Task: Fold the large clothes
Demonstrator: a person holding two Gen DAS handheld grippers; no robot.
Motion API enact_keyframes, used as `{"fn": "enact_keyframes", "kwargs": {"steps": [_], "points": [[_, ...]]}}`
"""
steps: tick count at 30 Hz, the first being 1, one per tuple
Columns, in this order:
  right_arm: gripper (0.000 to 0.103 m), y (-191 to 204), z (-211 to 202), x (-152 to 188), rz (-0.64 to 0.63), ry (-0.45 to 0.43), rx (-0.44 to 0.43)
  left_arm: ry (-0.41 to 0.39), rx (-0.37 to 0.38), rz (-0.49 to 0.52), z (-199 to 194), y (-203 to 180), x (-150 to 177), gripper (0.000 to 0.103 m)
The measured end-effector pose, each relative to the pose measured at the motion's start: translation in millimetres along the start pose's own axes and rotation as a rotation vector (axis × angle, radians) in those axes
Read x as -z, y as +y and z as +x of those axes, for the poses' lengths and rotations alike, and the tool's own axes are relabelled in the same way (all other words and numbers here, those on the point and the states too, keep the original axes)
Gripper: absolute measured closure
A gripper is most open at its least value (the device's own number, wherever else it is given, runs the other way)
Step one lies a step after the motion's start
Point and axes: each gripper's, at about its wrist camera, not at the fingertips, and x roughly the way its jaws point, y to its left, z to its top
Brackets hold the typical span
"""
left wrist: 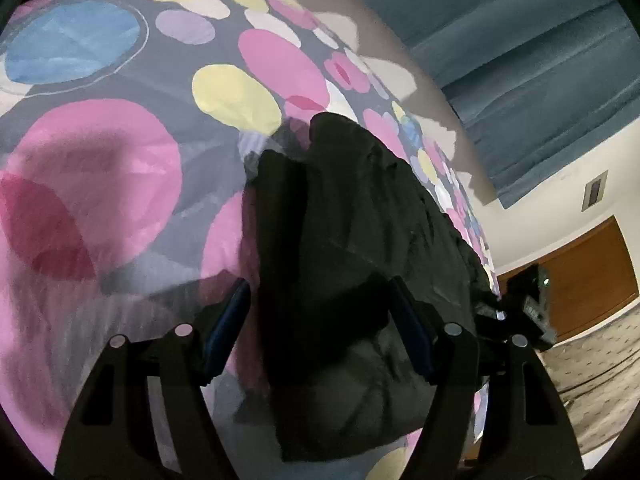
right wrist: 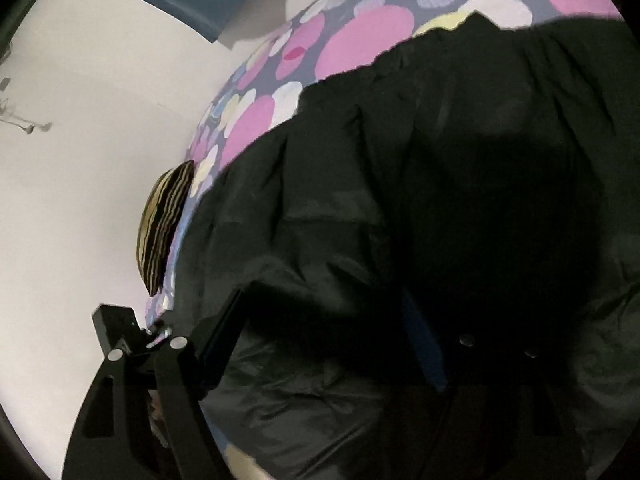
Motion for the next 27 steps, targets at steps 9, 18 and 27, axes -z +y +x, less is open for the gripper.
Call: {"fn": "enact_keyframes", "kwargs": {"steps": [9,18,27], "points": [[0.026,40,-50,48,-0.14,-0.083,0.011,0.103,0.04,-0.004,23,10,-18,0.028],[0.026,21,-42,70,-0.085,-0.006,-0.019,0.2,0.114,0.059,40,6,-27,0.026],[0.022,11,-45,96,-0.126,0.028,0.016,0.254,0.141,0.075,66,-2,-31,0.033]]}}
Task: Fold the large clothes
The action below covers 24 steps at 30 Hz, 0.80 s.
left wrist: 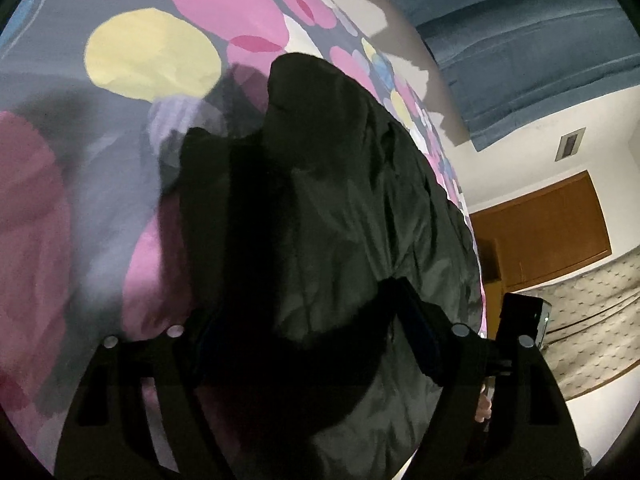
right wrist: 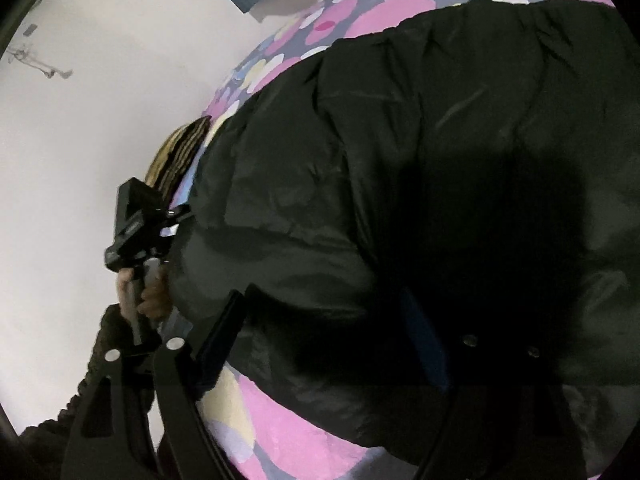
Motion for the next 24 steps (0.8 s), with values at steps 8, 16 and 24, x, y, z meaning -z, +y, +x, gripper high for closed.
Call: {"fn": "enact_keyframes", "kwargs": {"steps": [8,16,24], "points": [[0.018,2,-3,11,-0.025,-0.006,-0.002,0.031,0.103,-0.061,5,-8,-8,0.073],[0.015,3,-5,18,-0.044,-0.004,-0.005,-0.01,0.067,0.099,-22,-86,-17,0.081],[0.015,-1,-12,25,-0.044,-0.01,-0.044,0.028,-0.085,0.255,-8,-187,-25,0.082]]}}
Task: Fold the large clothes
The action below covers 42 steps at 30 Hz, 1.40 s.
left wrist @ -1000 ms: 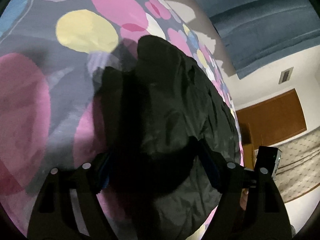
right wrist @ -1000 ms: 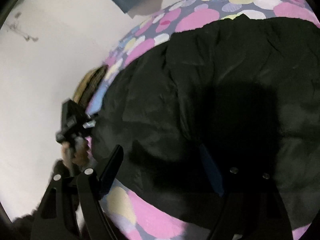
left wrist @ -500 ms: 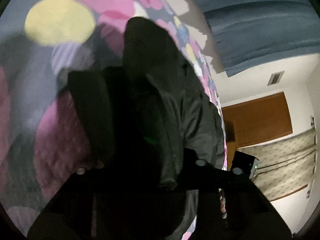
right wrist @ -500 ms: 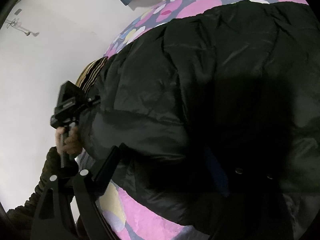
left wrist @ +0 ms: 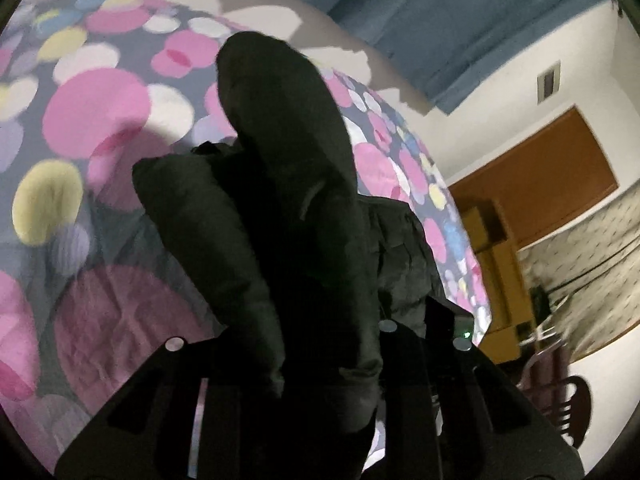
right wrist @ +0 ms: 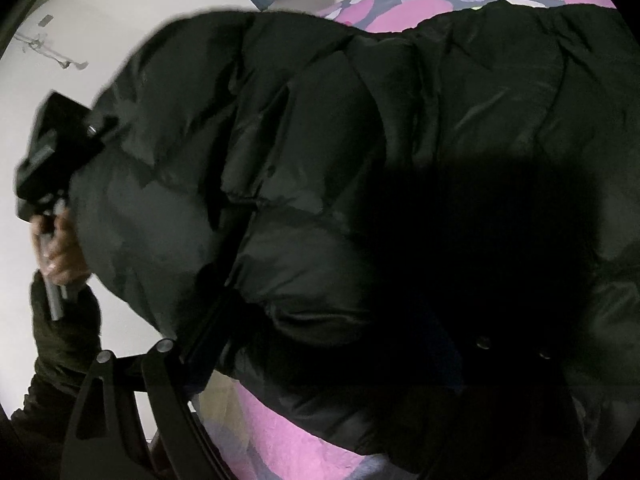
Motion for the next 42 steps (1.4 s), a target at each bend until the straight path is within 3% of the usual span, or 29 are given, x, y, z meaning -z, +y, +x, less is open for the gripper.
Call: {"fn": "enact_keyframes", "kwargs": {"steps": [7,15,24,31,37,42], "points": [[0.016,-1,-4,6,0.008,0.006,-0.039,0.04,-0.109,0.113,29,-70,-10,0.082],[0.018,-1,-19,13,-0.002,-0.009,-0.075,0.036,-0.184,0.17,72,-118,-10,0.082],[0.018,-18,-88,37,0.021,-0.092,-0.029,0.015,-0.154,0.203,106,-149,0,0.082],[0.018,-59,-172,48,0.141,-0.234,-0.018,0.015,-0.104,0.209,147,-164,16,0.081],[0.017,-67,-214,36,0.179,-0.326,-0.017,0.008,-0.115,0.237,183,-179,34,0.081],[0.017,-65,-211,5,0.169,-0.305,-0.014,-0.007,-0.153,0.266,205,-188,49,0.08]]}}
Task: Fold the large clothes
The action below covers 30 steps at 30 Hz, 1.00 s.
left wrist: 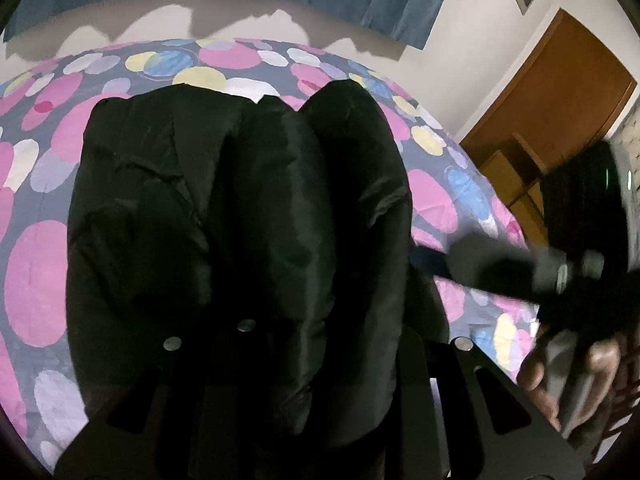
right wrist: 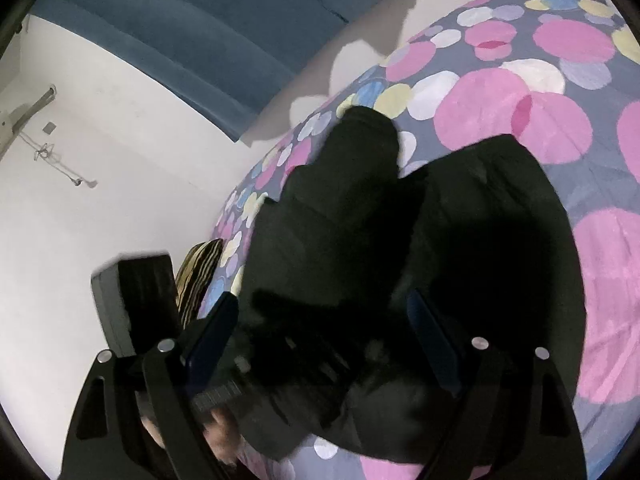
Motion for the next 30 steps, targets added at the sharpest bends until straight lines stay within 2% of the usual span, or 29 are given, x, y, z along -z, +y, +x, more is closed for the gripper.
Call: {"fn": "enact_keyframes", "kwargs": {"steps": [2,6,14,18,22,26,30], "points": [[0.017,-4,-1,-9,-0.001,0.023,0.01,-0.011,-0.024,0.022,6,-7,5,0.08],[0.017,-11,24,-22,-0.003,0.083,0.037,-0.032,-0.061,0.055,15,-16,11,0.08],[0.018,-21,40,-18,-0.021,0.156,0.149,-0.027,-0.113,0.126,33,-30,20,0.079],[0.019,-40,45,-18,0.018,0.178,0.149,-0.014,-0.124,0.162,34,-36,22,0.074],[0.021,-48,47,-16,0.029,0.19,0.148,0.006,-0.11,0.182,26,-42,23,0.066],[0.022,-51,47,-16,0.031,0.194,0.15,-0.008,-0.086,0.192,10,-48,33,0.059],[0.027,-59,46,-15,0.042,0.199,0.151,-0.033,-0.02,0.211,-22,-46,45,0.055]]}}
